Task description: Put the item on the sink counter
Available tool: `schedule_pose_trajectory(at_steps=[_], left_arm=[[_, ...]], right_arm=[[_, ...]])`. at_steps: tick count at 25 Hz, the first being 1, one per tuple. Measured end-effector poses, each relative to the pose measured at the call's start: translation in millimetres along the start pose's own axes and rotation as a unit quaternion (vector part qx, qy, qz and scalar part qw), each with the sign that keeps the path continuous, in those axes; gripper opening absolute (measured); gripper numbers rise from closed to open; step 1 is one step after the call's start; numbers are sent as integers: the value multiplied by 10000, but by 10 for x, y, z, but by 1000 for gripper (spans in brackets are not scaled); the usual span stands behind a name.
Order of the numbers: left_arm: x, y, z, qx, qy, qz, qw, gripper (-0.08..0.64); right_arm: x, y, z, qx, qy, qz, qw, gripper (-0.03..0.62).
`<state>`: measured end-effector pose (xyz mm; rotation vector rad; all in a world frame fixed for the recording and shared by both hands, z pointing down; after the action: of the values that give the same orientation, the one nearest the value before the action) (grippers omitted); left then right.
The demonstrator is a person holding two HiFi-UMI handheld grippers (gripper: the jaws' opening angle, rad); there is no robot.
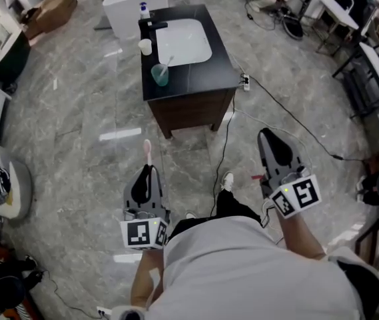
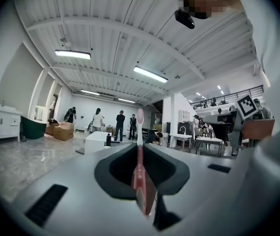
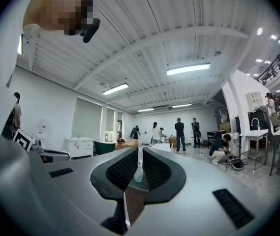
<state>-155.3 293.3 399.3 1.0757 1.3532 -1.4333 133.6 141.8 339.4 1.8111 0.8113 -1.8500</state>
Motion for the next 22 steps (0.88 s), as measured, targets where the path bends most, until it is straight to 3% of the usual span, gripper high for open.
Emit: schedule_pose_trajectory(at_steps=[3, 8, 22], left_arm=[[76, 15, 197, 50, 53, 123, 9999, 38], [95, 43, 498, 266, 129, -63, 9995, 38], [-2, 321, 1245, 228, -166, -35, 9996, 38]], right_arm=[[-20, 171, 145, 71, 9, -28, 10000, 55], [-39, 458, 330, 184, -26, -54, 9998, 55], [-346, 1087, 765, 302, -138, 294, 9990, 55]])
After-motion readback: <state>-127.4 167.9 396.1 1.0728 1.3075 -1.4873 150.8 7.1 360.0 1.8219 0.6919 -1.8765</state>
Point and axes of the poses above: the fingertips, and each gripper's own axes: z forward along the fingers, y to its right, x out of its top, the point moved 7 cm from there along -z, backward along the fingers, and after that the axes turned 8 degrees about -z, right-handed, at the moved point
